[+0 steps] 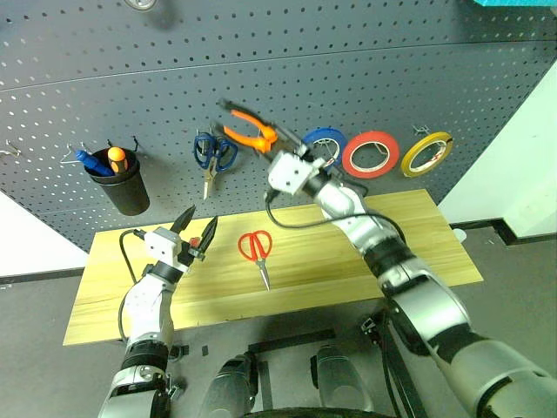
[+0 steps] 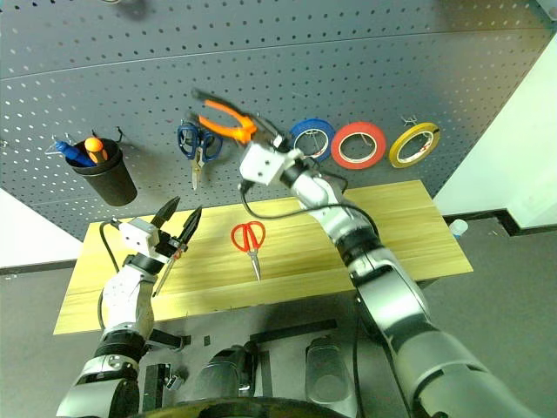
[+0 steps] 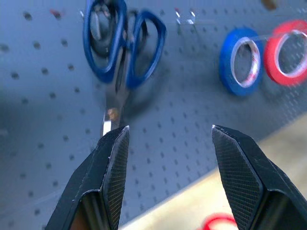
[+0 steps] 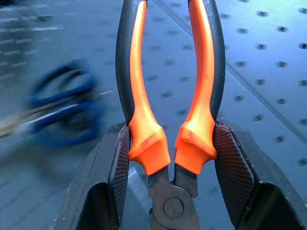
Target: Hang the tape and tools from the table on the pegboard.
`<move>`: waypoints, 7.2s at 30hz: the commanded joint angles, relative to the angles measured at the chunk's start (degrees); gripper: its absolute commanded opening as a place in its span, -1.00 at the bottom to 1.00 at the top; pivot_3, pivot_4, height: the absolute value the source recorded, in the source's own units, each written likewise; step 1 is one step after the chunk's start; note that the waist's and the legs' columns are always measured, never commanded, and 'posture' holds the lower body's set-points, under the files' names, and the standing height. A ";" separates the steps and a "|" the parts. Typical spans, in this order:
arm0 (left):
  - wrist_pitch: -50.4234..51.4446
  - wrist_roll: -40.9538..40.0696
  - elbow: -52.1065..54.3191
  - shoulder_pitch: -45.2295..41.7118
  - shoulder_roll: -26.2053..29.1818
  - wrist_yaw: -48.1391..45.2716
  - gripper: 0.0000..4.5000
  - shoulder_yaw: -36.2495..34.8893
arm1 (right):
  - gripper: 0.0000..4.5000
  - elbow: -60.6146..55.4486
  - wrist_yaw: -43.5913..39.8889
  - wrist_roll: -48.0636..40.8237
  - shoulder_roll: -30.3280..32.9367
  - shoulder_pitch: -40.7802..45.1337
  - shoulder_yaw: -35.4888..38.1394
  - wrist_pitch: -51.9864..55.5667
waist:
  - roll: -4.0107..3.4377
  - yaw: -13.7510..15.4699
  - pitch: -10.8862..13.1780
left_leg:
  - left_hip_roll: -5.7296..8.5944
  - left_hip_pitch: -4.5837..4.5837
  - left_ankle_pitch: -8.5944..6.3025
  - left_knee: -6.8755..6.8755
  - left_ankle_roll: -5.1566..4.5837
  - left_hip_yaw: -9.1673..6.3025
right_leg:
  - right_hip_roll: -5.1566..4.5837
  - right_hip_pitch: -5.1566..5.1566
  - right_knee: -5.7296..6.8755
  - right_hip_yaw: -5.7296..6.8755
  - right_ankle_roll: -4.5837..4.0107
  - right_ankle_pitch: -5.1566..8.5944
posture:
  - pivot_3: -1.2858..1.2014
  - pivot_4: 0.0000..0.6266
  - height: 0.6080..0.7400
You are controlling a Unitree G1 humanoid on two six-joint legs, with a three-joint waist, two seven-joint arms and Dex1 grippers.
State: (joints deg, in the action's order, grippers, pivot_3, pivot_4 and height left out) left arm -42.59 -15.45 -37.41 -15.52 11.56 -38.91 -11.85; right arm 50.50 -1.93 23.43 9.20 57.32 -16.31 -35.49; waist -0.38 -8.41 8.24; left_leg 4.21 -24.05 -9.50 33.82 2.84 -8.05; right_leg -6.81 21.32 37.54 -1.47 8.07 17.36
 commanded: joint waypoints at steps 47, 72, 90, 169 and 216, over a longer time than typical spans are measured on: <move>9.10 -3.17 37.35 28.44 -1.14 7.46 0.27 5.48 | -0.05 23.30 -17.72 -27.34 -9.39 11.43 26.67 -10.27 | 0.42 7.72 1.24 | -0.09 -0.05 0.11 -0.77 0.19 -0.04 | 0.09 0.80 0.54 -0.12 -0.64 0.36 | 0.17 -0.46 0.77; 12.37 -2.95 43.19 32.51 -0.95 8.17 0.27 7.56 | -0.05 25.36 -1.69 -15.76 -4.60 10.56 22.50 -9.37 | 0.63 9.23 1.88 | -0.07 -0.29 0.23 -0.77 0.38 -0.02 | 0.08 0.97 0.52 -0.07 -0.77 0.43 | 0.20 -0.48 0.77; 13.59 -4.81 42.68 29.74 -0.19 8.27 0.27 6.58 | 0.99 21.97 -1.08 -11.47 -1.53 5.39 18.50 -19.04 | 0.63 9.17 1.87 | -0.05 -0.28 0.35 -0.76 0.53 -0.02 | 0.11 0.94 0.50 -0.07 -0.82 0.43 | 0.16 -0.54 0.77; 86.36 0.38 -18.19 -33.93 -25.68 58.16 -0.99 -1.05 | 1.00 -53.08 -52.84 -46.34 23.95 -52.57 15.76 44.63 | 1.16 6.77 2.02 | 0.04 -0.40 0.12 0.37 0.28 0.08 | -0.01 -0.01 -0.26 0.23 0.23 -0.07 | -0.07 -0.63 0.77; 90.89 -7.67 -23.01 -40.27 -31.34 66.40 0.14 -2.82 | 1.00 -49.21 -60.41 -46.03 27.69 -57.56 19.93 39.68 | 1.47 5.76 2.25 | 0.03 -0.44 0.03 0.37 0.28 0.13 | -0.02 0.00 -0.32 0.21 0.29 -0.06 | -0.10 -0.47 0.77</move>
State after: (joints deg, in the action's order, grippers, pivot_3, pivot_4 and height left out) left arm 49.74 -23.05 -59.18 -53.10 -10.06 27.56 -14.33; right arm 1.51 -62.43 -22.59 37.14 -0.54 2.83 5.21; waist 1.09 -2.66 10.49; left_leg 4.24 -24.49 -9.47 34.19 3.12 -7.92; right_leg -6.83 21.32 37.22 -1.26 8.35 17.30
